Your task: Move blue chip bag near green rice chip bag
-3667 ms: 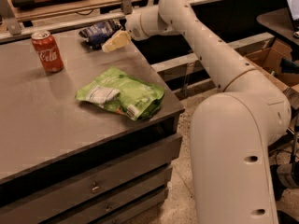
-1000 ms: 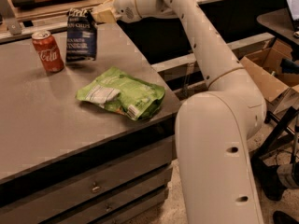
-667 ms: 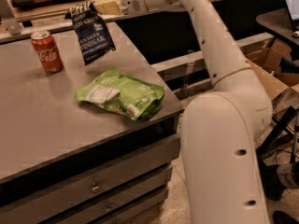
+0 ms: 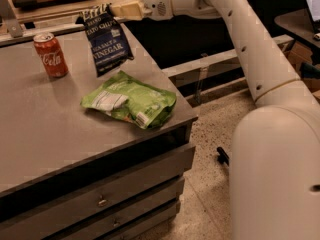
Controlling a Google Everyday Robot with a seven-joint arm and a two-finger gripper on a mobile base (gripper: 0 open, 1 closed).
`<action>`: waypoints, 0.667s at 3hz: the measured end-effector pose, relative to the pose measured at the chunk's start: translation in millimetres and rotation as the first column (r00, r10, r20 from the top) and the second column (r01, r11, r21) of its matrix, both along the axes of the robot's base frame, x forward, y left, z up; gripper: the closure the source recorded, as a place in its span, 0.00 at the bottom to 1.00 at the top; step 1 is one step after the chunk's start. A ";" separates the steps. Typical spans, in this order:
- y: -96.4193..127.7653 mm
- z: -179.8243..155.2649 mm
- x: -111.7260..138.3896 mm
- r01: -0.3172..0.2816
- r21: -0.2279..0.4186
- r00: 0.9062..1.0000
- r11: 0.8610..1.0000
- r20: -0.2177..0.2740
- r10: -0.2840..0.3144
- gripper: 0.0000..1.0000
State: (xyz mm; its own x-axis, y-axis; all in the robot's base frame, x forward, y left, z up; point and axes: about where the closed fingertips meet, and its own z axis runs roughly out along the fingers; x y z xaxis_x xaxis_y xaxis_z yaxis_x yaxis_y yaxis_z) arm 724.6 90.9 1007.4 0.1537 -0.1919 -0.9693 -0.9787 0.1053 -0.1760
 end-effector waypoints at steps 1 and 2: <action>-2.1 -13.2 -28.2 -0.007 -0.004 0.999 1.000 -0.048 0.007 1.00; 4.2 -22.0 -63.5 -0.028 -0.022 0.996 0.999 -0.085 0.027 1.00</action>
Offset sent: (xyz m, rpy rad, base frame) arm -0.1069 0.0060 -0.0321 -0.0468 0.1265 0.0427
